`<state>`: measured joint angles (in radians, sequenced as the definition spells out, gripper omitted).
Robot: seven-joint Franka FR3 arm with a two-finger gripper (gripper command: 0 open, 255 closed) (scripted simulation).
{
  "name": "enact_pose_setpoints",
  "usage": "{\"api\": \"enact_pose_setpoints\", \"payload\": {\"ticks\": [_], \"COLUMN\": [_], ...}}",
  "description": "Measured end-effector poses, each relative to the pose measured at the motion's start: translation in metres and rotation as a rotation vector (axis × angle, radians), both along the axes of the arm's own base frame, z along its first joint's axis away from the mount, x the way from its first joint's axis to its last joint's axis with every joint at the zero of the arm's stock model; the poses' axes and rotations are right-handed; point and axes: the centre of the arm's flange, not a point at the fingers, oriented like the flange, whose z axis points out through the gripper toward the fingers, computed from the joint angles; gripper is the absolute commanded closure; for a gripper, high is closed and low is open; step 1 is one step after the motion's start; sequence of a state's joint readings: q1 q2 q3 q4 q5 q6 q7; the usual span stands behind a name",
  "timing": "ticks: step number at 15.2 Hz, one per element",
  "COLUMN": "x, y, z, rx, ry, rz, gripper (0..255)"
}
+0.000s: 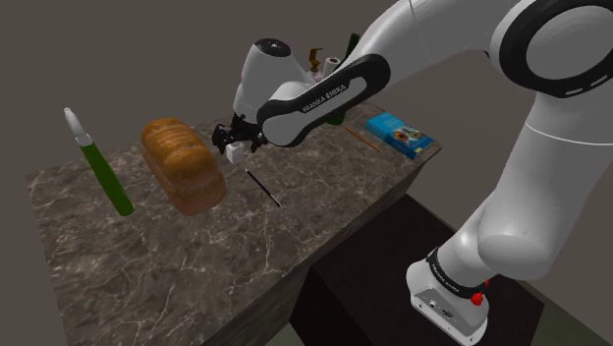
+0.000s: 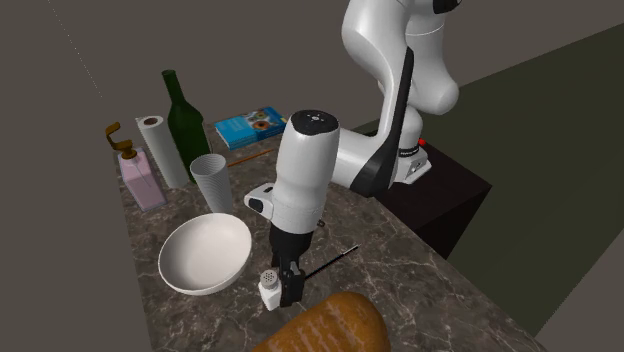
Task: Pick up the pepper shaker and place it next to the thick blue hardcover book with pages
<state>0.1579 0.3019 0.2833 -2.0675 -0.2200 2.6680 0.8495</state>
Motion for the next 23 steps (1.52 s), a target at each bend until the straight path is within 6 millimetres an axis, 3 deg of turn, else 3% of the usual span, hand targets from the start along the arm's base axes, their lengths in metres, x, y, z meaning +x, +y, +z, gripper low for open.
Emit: {"api": "enact_pose_setpoints", "payload": {"ticks": [1,2,13,23], "x": [0.000,0.000,0.000,0.000], "y": [0.000,0.000,0.000,0.001], "z": [0.000,0.000,0.003,0.053], "rx": [0.000,0.000,0.000,0.000], "ry": [0.000,0.000,0.000,0.000], "rz": [0.000,0.000,0.000,0.000], "gripper": [0,255,255,255]}}
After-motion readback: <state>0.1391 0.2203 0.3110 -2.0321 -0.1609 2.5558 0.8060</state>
